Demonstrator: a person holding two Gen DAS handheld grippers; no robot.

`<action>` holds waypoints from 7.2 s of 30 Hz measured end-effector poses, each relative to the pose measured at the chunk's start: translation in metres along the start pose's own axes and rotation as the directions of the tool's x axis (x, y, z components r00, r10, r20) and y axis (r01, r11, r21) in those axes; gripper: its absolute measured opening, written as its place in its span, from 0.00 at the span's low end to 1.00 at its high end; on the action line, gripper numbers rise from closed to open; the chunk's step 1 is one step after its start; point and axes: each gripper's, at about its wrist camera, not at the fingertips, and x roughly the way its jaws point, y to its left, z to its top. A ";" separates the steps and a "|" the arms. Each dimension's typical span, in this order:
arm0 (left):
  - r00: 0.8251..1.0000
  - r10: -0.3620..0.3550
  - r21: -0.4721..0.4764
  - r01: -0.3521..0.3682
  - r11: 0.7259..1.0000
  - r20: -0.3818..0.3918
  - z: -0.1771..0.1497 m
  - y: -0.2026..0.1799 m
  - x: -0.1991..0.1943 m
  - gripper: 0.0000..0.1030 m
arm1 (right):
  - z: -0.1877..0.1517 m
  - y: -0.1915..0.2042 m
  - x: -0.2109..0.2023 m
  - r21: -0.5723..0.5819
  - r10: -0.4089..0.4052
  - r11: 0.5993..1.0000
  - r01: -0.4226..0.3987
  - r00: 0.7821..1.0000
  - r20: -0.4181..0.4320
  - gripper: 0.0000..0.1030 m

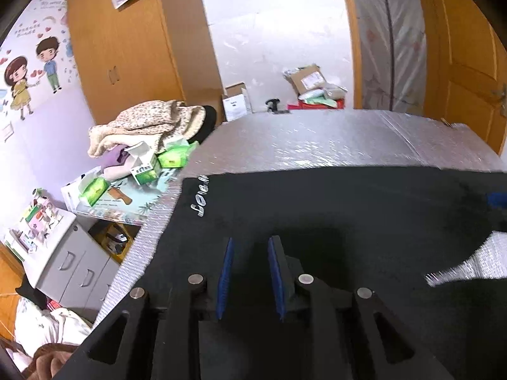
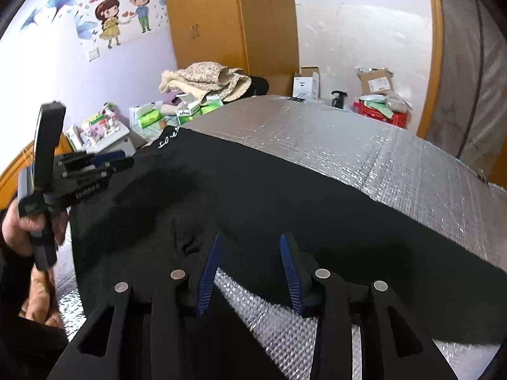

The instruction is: Fold clothes

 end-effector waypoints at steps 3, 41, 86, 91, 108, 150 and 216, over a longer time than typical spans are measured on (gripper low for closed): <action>1.000 -0.013 -0.038 0.013 0.999 0.016 0.005 0.023 0.011 0.23 | 0.004 -0.002 0.011 -0.016 -0.001 1.000 0.001 1.000 -0.010 0.41; 0.983 -0.071 -0.069 0.061 0.996 -0.168 0.062 0.103 0.175 0.39 | 0.062 -0.099 0.151 -0.121 0.054 0.990 -0.074 0.986 -0.160 0.43; 0.989 -0.141 -0.048 0.144 0.988 0.050 -0.057 0.096 -0.017 0.06 | -0.019 0.053 -0.101 -0.169 0.091 0.982 -0.086 0.996 0.022 0.19; 0.988 -0.145 -0.071 0.148 0.986 0.049 -0.074 0.096 -0.021 0.06 | -0.027 0.063 -0.126 -0.182 0.083 0.981 -0.073 0.995 0.050 0.24; 0.965 -0.224 -0.405 0.261 0.876 0.136 -0.110 0.131 -0.060 0.24 | -0.067 0.043 -0.054 -0.069 0.092 0.993 -0.095 0.995 -0.045 0.25; 0.945 -0.324 -0.668 0.272 0.693 0.049 -0.099 0.109 0.003 0.37 | -0.049 0.045 0.006 -0.482 0.125 0.844 -0.233 0.961 -0.245 0.27; 0.991 -0.134 -0.625 0.124 0.771 0.031 -0.138 0.148 -0.068 0.13 | -0.087 0.129 0.005 -0.262 0.362 0.872 -0.413 0.906 -0.220 0.18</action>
